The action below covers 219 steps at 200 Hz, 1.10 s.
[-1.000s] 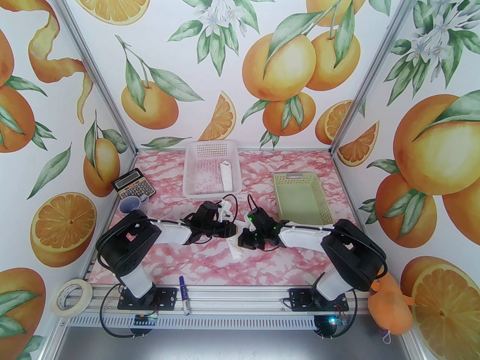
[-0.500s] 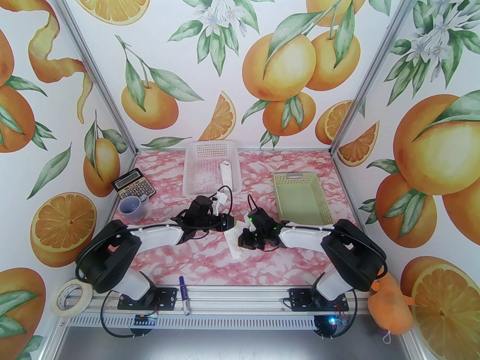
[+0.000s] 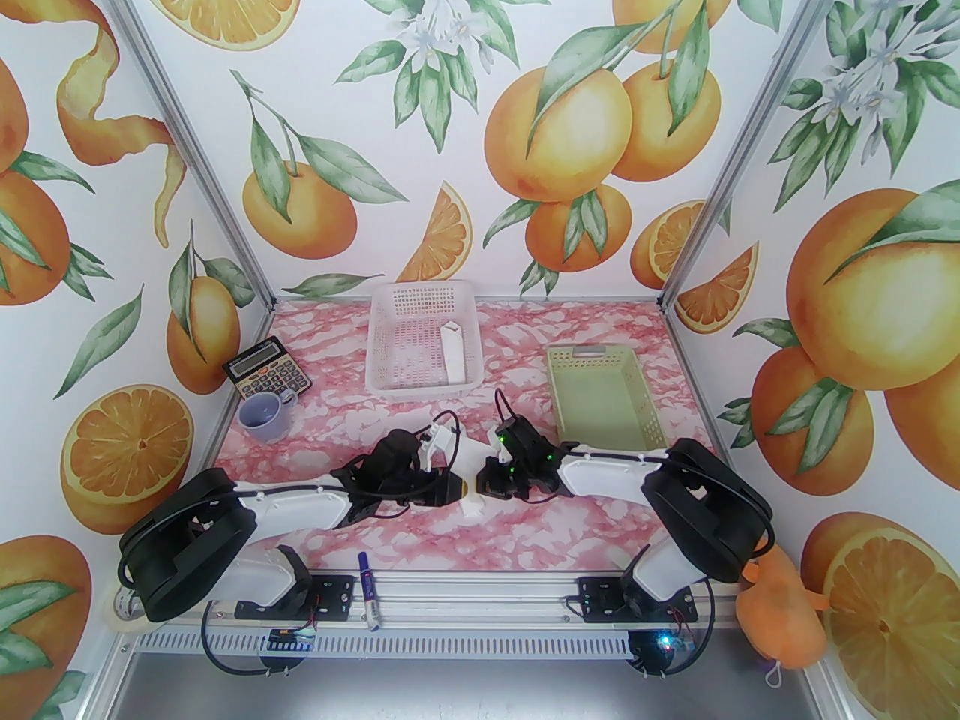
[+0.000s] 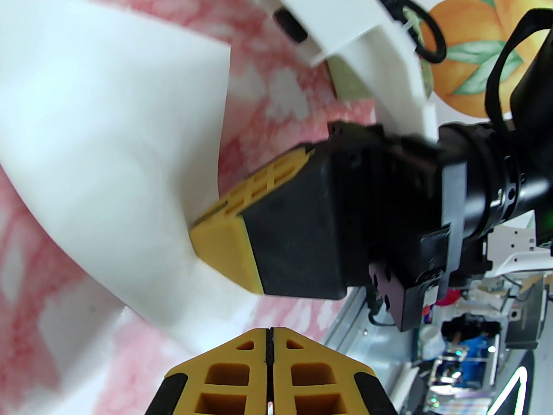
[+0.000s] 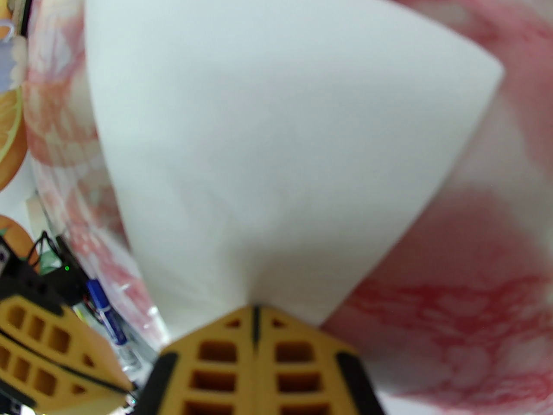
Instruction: Place the utensils on the paper napkin and roll it up
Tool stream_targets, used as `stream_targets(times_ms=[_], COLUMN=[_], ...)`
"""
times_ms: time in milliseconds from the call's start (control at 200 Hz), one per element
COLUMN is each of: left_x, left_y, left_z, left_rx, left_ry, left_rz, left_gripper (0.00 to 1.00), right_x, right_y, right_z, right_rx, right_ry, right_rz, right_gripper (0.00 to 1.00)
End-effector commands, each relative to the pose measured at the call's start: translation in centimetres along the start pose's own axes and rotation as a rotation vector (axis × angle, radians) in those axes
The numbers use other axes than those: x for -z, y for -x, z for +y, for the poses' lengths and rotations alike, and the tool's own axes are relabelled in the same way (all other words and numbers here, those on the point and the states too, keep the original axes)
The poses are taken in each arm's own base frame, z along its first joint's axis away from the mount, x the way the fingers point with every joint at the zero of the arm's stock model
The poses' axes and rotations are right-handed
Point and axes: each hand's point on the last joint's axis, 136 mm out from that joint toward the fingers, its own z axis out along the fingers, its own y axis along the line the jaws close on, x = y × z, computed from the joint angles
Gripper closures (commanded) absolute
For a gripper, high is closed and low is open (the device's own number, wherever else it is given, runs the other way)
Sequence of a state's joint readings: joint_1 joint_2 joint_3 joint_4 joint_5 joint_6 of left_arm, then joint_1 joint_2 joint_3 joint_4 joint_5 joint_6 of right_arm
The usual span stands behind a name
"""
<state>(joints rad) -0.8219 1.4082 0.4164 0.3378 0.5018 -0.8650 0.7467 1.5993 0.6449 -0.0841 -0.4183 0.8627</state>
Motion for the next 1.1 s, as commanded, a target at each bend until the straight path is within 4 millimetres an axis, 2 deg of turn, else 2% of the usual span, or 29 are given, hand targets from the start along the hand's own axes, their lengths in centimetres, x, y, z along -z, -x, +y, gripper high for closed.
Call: stream_targets(times_ms=[0,185,465,780,1091], left_x=[-0.5,-1.6,-2.2,-2.2,-2.0], left_y=[0.0,-0.9,-2.1,-3.5,-5.0], left_z=[-1.3,-0.4,1.3,2.9,3.5], left_rx=[-0.001,0.006,0.026,0.034,0.029], left_ry=[-0.053,-0.034,0.007,0.044,0.039], left_rz=[0.002,0.038,0.076,0.115,0.161], left_gripper=[0.93,0.94,0.94,0.94,0.94], right_x=[-1.1,-1.1,-1.1,-1.2,-1.1], right_y=[-2.6,-2.7,-2.8,-2.8,-2.8], right_z=[-4.3,-4.2,-4.5,-4.7,-5.3], right_rx=[-0.041,-0.039,-0.040,-0.037,-0.033], right_ry=[-0.147,-0.150,-0.162,-0.179,-0.211], right_rz=[0.072,0.075,0.077,0.084,0.084], right_gripper=[1.00,1.00,1.00,1.00,1.00])
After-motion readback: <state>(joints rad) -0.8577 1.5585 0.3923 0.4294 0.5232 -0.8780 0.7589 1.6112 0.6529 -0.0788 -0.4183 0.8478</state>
